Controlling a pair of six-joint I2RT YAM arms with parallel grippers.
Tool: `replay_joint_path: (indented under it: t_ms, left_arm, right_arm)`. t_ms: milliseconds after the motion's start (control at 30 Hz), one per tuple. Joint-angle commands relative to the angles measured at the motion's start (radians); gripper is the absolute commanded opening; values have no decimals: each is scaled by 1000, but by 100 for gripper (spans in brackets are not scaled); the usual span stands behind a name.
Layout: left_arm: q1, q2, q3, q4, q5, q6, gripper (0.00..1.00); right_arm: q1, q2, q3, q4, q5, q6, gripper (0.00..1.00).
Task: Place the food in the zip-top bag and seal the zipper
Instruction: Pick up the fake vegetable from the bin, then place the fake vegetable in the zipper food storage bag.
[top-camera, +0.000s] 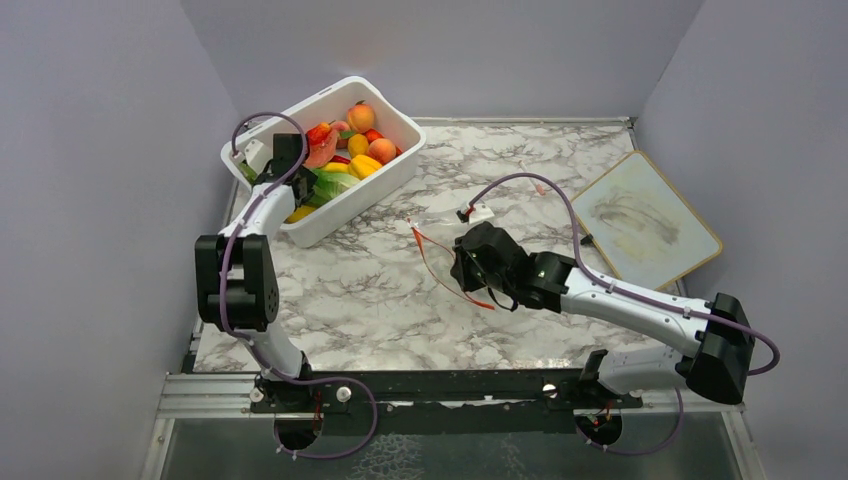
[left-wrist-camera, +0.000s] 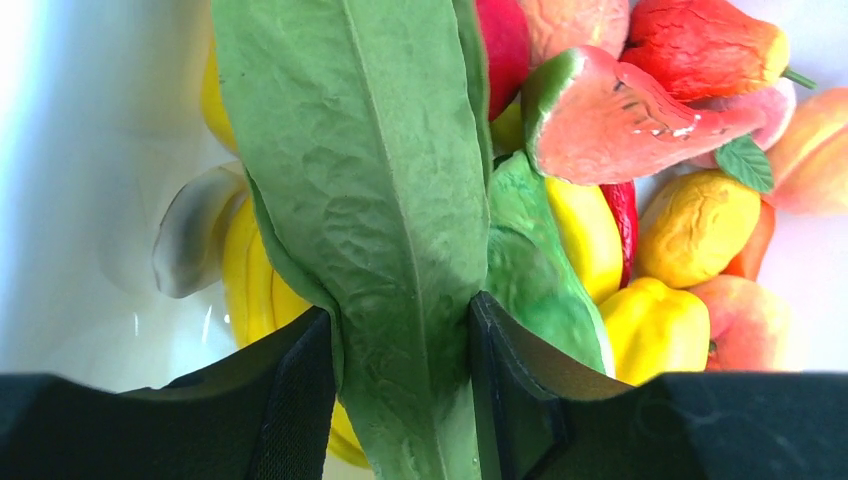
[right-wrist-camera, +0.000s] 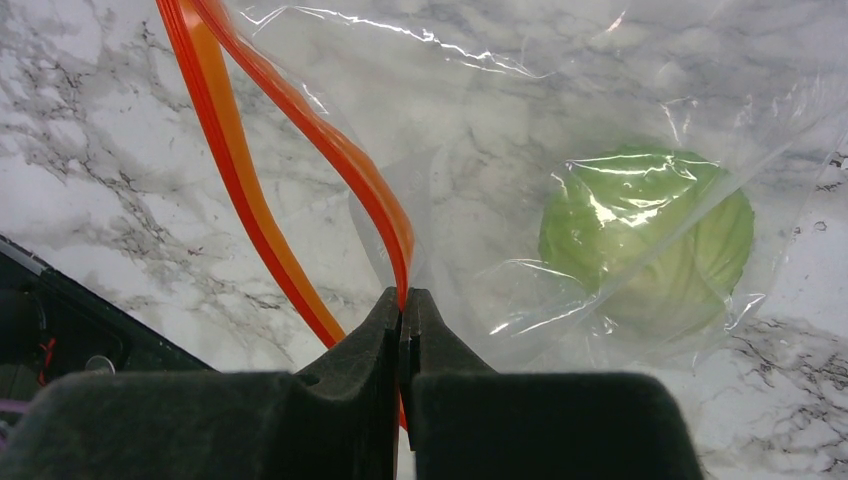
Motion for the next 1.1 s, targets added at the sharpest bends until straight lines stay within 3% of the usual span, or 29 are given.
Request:
replay_joint_path:
  t_ms: [0,367,533,633,833,1067]
  left_arm:
    - [-1,-113,-29,51,14,92,36]
    - [-6,-298,-90,166,55,247,32]
    - [-53,-399,-139,277,146,448,32]
    - [-88,-464,-168,323,166,494,32]
    - [-139,-576,-186,380,367,553,32]
    - [-213,-716,-323,562,602,525,32]
  right_arm:
    - [-2,4,0,25,8,15,1]
    - [-1,-31,1,38,32,26,1]
    - [-2,-24,15,32,29,40,1]
    - [-1,-14,50,19,22,59,1]
    - [-1,-13,97,28,-3,79,1]
    - [-2,-23,150,22,2,106,1]
